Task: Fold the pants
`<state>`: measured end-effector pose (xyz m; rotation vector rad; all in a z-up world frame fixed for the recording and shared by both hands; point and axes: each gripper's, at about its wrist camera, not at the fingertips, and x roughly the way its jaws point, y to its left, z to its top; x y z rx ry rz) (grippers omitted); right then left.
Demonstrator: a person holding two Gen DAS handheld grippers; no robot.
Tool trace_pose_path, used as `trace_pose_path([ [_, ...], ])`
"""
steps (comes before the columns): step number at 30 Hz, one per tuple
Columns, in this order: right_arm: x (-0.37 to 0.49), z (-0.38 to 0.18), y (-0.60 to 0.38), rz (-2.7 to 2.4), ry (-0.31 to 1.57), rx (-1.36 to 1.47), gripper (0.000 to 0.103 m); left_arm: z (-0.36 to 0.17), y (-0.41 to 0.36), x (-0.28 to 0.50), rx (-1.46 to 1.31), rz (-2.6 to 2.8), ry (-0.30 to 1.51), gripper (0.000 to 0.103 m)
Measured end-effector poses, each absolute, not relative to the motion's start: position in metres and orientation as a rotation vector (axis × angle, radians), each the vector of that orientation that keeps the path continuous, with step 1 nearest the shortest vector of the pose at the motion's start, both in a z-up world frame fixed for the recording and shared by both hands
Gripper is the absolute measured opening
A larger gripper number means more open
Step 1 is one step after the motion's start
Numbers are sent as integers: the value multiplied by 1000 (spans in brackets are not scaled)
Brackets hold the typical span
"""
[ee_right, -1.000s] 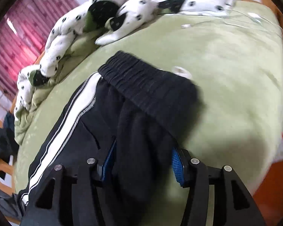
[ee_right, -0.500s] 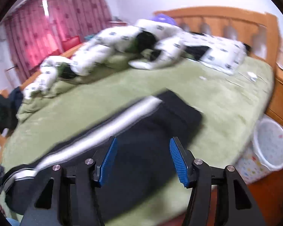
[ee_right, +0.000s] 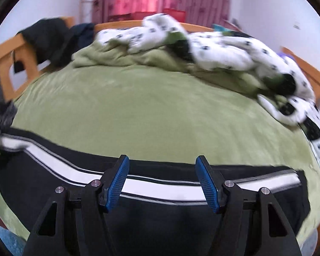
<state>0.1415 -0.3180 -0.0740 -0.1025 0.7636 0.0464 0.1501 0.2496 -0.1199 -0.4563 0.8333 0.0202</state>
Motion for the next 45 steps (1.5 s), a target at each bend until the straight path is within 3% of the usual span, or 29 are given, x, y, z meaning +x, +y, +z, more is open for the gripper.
trace_pose_path([
  [12, 149, -106, -307, 65, 845, -110, 64, -141, 226, 41, -490, -95, 858, 75],
  [16, 148, -100, -311, 54, 836, -66, 64, -173, 228, 27, -596, -81, 939, 73],
  [25, 139, -93, -315, 26, 803, -82, 64, -188, 240, 27, -666, 46, 851, 72],
  [28, 137, -93, -319, 15, 802, -80, 64, -191, 252, 35, -705, 121, 820, 53],
  [31, 135, -96, -324, 10, 816, -68, 64, -192, 261, 38, -715, 192, 835, 8],
  [32, 135, -97, -325, 8, 823, -66, 64, -189, 263, 35, -701, 190, 829, 6],
  [40, 131, -98, -333, -2, 810, -56, 64, -182, 274, -10, -701, 180, 762, 5],
  [43, 131, -101, -334, -2, 820, -50, 64, -196, 274, -7, -729, 182, 798, 11],
  [45, 132, -103, -334, 6, 823, -53, 64, -197, 275, -8, -756, 143, 820, 23],
])
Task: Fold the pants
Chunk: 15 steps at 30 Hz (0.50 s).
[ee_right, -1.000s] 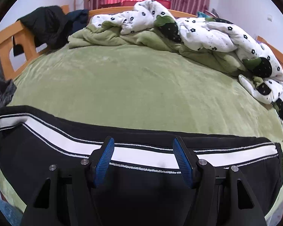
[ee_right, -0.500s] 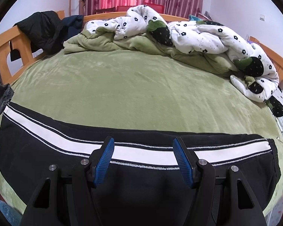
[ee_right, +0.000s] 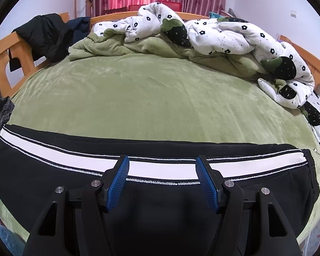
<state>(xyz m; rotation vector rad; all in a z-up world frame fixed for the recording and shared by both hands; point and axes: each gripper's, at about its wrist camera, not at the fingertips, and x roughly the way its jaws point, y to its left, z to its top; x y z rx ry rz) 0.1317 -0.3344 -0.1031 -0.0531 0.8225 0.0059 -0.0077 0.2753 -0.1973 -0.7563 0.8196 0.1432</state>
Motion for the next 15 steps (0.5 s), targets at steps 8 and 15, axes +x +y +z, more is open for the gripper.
trace_pose_path([
  [8, 136, -109, -333, 31, 826, -77, 64, -184, 208, -17, -500, -152, 956, 51],
  [15, 144, -120, -329, 55, 847, -97, 64, -148, 184, 1, -473, -270, 871, 51],
])
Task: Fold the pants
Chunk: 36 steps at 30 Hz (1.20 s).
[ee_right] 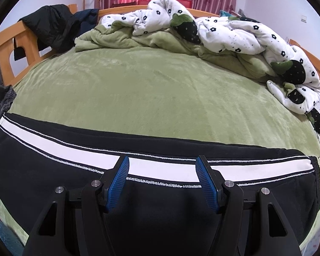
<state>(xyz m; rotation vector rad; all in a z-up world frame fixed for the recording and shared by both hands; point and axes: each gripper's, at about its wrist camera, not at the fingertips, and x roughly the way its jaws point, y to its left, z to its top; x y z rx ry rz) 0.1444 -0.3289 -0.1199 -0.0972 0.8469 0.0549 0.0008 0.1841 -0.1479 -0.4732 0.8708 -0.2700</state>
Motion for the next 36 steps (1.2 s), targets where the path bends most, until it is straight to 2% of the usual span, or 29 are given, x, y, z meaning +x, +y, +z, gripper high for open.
trace_pose_path([
  [8, 150, -134, -317, 68, 870, -152, 63, -125, 205, 81, -370, 4, 780, 52],
  [14, 156, -136, -310, 75, 850, -190, 62, -132, 230, 142, -344, 37, 873, 51],
  [15, 160, -136, -311, 100, 861, -173, 60, -132, 232, 147, -337, 38, 873, 51],
  [16, 165, -136, -310, 123, 877, -173, 51, -133, 234, 153, -326, 42, 881, 51],
  [18, 176, -135, -306, 140, 878, -213, 42, -137, 240, 167, -334, 32, 913, 51],
  [23, 204, -143, -297, 315, 929, -187, 43, -160, 248, 192, -383, 12, 1015, 51],
  [32, 226, -179, -263, 478, 1027, -330, 41, -160, 249, 191, -375, -5, 971, 51],
  [33, 225, -182, -261, 475, 1021, -348, 37, -161, 248, 192, -368, 0, 969, 47],
  [34, 223, -184, -260, 475, 1020, -359, 24, -161, 246, 194, -357, 12, 970, 41],
  [35, 221, -186, -258, 479, 1013, -373, 14, -161, 245, 194, -343, 27, 966, 27],
  [36, 219, -185, -256, 471, 994, -392, 7, -160, 244, 195, -332, 36, 960, 18],
])
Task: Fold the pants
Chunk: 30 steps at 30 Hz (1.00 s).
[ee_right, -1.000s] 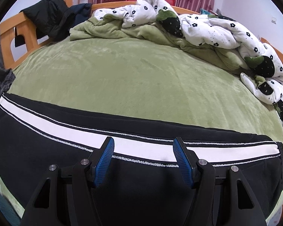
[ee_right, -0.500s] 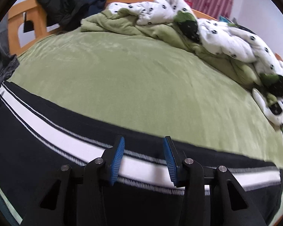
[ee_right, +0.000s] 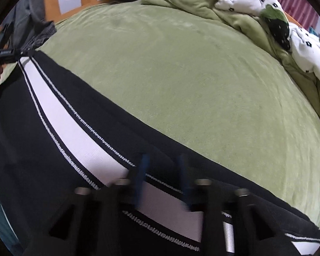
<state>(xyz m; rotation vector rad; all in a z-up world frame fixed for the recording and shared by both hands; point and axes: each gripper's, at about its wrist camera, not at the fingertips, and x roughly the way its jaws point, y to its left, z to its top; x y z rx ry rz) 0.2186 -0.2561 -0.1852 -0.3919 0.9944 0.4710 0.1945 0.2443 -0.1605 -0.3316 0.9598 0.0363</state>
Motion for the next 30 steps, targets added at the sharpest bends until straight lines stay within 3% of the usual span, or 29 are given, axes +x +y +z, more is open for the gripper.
trace_pose_path([
  [8, 214, -149, -261, 456, 852, -295, 4, -145, 268, 182, -449, 9, 835, 16],
  [14, 231, -187, -241, 355, 910, -326, 4, -170, 258, 198, -382, 81, 898, 16],
  [19, 228, -191, -230, 277, 896, -354, 12, -165, 256, 197, -398, 119, 928, 19],
  [20, 228, -185, -233, 284, 897, -331, 12, -162, 255, 195, -393, 124, 933, 24],
  [21, 225, -175, -238, 304, 890, -305, 13, -157, 252, 190, -372, 139, 934, 35],
  [23, 217, -154, -254, 311, 850, -276, 29, -146, 244, 176, -291, 215, 906, 55],
  [24, 213, -147, -261, 291, 837, -267, 42, -141, 241, 171, -268, 222, 881, 56],
  [30, 191, -149, -309, 170, 841, -250, 41, -135, 213, 159, -180, 140, 796, 57],
])
